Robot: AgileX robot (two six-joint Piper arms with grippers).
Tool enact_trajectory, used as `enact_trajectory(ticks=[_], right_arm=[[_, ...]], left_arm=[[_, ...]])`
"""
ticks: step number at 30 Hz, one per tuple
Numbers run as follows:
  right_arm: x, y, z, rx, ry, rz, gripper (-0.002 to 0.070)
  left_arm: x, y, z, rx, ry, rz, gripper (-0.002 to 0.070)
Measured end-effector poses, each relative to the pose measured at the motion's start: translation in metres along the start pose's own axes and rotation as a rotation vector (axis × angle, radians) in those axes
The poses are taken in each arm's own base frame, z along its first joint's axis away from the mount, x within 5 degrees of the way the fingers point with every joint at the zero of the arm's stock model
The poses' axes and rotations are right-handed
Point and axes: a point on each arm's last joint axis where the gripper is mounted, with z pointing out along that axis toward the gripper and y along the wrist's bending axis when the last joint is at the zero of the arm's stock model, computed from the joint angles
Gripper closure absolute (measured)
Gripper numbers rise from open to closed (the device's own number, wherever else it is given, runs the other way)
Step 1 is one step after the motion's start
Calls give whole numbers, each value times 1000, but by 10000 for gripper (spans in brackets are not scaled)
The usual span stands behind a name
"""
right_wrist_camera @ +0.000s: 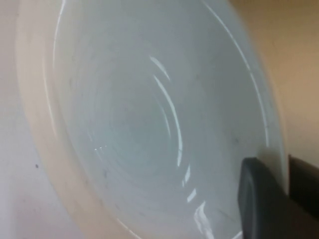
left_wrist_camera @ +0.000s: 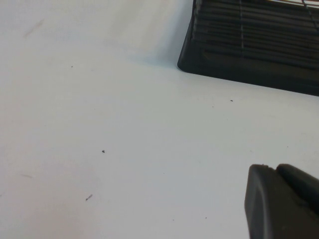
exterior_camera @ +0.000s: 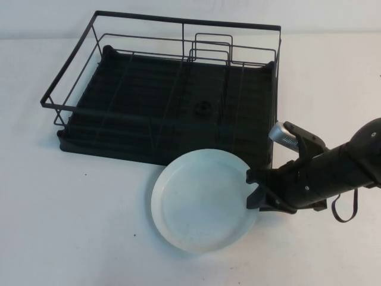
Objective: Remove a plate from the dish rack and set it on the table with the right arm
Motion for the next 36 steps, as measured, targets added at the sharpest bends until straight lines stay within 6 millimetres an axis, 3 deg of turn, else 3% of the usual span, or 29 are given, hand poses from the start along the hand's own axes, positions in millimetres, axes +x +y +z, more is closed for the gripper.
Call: enact_trajectory(ticks=[7, 15, 20, 24, 30, 36], right_arm=[[-1, 0, 1, -1, 2, -4, 592], [-2, 0, 0, 6, -9, -13, 346], [-4, -1, -5, 7, -15, -17, 304], [-6, 3, -28, -2, -15, -81, 375], [9, 24, -86, 10, -55, -270, 640], [31, 36, -143, 91, -161, -415, 689]], left_arm=[[0, 0, 0, 0, 0, 0, 680], [0, 0, 0, 0, 0, 0, 680], [0, 0, 0, 0, 0, 0, 680], [0, 0, 0, 0, 0, 0, 680], [0, 0, 0, 0, 0, 0, 680], [0, 0, 0, 0, 0, 0, 680]])
